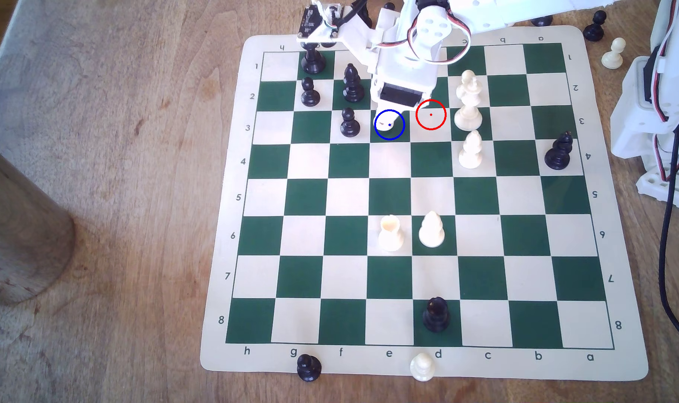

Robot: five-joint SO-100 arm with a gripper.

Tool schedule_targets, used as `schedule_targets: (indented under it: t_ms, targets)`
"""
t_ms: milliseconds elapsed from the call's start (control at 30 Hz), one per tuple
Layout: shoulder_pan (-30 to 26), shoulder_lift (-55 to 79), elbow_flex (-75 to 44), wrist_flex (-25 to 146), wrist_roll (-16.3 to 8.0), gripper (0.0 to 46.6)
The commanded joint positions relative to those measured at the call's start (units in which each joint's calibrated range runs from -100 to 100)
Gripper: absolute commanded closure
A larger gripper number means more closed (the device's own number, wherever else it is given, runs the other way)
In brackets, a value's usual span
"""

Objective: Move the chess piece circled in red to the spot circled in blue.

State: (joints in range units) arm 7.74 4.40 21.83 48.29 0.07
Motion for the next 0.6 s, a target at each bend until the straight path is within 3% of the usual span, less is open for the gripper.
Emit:
schedule_targets:
  t_ms: [0, 300, 333, 367, 433, 567]
  targets:
    - [0.4, -1.9, -0.4, -0.4, 0.5, 46.2]
    - [1.1, -3.0, 1.0, 0.4, 1.5, 45.8]
    - [1.2, -3.0, 1.1, 0.4, 1.5, 45.0]
    - [1.2, -3.0, 1.3, 0.4, 1.5, 40.6]
    - [1.2, -3.0, 1.6, 0.4, 1.5, 36.4]
    - [1.1, -3.8, 2.4, 0.4, 1.3, 32.2]
